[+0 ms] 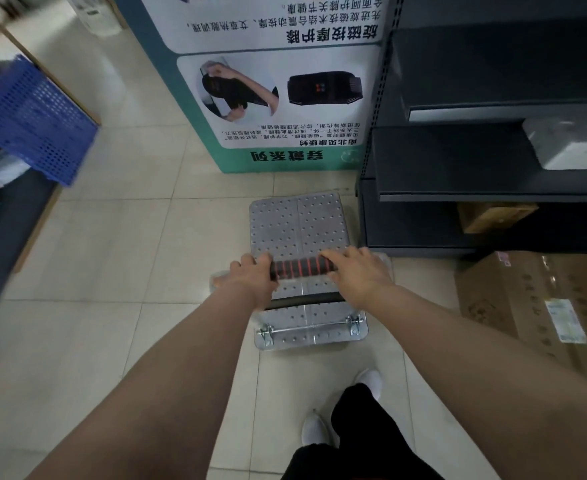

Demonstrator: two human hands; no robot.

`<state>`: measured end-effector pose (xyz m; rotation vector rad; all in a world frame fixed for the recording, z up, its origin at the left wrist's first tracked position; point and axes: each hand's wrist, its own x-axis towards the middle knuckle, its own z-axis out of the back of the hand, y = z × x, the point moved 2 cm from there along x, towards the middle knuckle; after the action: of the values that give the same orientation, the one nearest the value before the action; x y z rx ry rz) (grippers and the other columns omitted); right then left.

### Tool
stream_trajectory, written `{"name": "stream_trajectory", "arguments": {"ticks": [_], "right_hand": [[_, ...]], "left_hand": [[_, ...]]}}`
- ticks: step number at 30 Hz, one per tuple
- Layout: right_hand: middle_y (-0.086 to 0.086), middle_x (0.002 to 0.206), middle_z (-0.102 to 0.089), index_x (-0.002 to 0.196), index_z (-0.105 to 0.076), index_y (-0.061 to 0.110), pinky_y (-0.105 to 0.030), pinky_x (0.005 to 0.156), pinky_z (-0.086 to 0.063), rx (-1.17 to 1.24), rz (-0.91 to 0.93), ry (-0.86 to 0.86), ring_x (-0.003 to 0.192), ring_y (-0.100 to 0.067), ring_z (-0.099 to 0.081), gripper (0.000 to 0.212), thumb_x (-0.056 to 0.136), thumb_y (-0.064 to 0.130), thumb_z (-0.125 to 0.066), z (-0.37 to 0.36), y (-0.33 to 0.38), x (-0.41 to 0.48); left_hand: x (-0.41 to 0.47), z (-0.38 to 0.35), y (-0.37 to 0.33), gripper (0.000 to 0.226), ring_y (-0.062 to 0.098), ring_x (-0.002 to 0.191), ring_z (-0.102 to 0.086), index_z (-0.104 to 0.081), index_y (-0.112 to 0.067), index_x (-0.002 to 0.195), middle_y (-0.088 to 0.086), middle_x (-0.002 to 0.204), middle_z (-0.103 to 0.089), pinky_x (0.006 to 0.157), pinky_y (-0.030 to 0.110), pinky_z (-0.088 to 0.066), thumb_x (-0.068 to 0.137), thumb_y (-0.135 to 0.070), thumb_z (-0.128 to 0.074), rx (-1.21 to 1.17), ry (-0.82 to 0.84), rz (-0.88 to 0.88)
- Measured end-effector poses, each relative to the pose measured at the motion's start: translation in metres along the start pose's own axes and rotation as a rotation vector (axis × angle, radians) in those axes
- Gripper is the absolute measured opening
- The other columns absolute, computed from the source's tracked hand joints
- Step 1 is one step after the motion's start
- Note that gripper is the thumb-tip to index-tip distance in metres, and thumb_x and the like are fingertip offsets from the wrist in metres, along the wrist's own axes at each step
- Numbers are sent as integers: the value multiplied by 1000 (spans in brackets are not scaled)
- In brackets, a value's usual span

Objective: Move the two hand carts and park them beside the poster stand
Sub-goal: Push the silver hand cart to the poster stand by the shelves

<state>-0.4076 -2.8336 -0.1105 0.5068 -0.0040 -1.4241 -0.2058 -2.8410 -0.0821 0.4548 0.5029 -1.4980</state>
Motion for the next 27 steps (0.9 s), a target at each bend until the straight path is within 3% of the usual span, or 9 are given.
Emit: {"name": "stream_trajectory", "arguments": {"ticks": [6, 9, 13, 16, 18, 27], "right_hand": [[-1, 112, -55, 129, -38, 46, -41, 94, -33, -3, -18, -9, 107, -24, -45, 39, 95, 29, -47, 22, -7, 49], [-2, 120, -53, 134, -35, 45, -43, 104, -30, -5, -59, -22, 117, -24, -43, 45, 94, 26, -46, 29, -8, 63], [-5, 150, -33, 146, -16, 41, -49, 117, -12, -50, -147, -14, 144, -27, -18, 59, 96, 25, -43, 37, -6, 80], [-5, 161, -9, 149, -7, 37, -50, 119, -4, -9, -226, 15, 148, -27, 0, 62, 98, 24, -38, 44, 3, 89], [-6, 161, -5, 151, -8, 33, -51, 119, -5, 16, -245, 10, 148, -26, 2, 61, 98, 25, -38, 49, 7, 93], [-4, 161, -8, 150, -14, 28, -53, 117, -9, -5, -219, -16, 148, -28, 1, 63, 96, 23, -45, 50, 30, 98]], "left_hand": [[40, 28, -10, 36, 30, 114, -43, -35, -25, 123, 9, 124, -42, 96, 55, -40, 94, -41, -47, -51, -49, 13], [55, 37, -14, 35, 30, 114, -42, -36, -25, 122, 9, 124, -41, 96, 57, -39, 94, -42, -47, -68, -51, 0], [79, 48, -14, 31, 31, 114, -42, -36, -25, 119, 10, 124, -41, 95, 59, -39, 95, -42, -46, -73, -56, -54], [101, 58, -10, 32, 34, 116, -40, -36, -23, 120, 12, 127, -40, 96, 60, -38, 95, -40, -45, -69, -18, -100], [111, 63, -8, 31, 35, 115, -41, -36, -23, 120, 13, 127, -40, 96, 61, -38, 95, -39, -46, -76, -13, -135], [113, 65, 1, 68, 35, 117, -42, -12, -29, 144, 10, 137, -32, 91, 57, -43, 90, -31, -55, 49, -80, -381]]}}
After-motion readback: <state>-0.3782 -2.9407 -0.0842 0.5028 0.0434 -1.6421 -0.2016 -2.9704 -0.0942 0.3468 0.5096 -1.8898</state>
